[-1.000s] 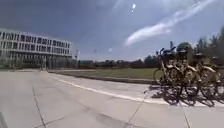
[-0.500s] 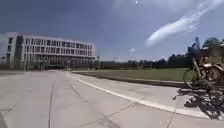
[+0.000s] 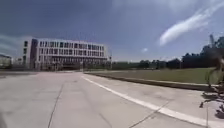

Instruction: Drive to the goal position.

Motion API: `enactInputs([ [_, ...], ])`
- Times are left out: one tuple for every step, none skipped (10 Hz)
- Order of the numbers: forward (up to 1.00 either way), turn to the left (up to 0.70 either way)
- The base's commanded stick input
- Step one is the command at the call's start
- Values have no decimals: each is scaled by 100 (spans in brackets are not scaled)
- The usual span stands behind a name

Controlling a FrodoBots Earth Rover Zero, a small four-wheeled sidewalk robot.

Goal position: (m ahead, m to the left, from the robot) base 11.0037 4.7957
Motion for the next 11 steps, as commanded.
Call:
enactInputs([
  [70,9],
  [70,4],
  [70,1],
  [70,1],
  [70,1],
  [70,1],
  [70,1],
  [70,1],
  [70,1],
  [70,1],
  [70,1],
])
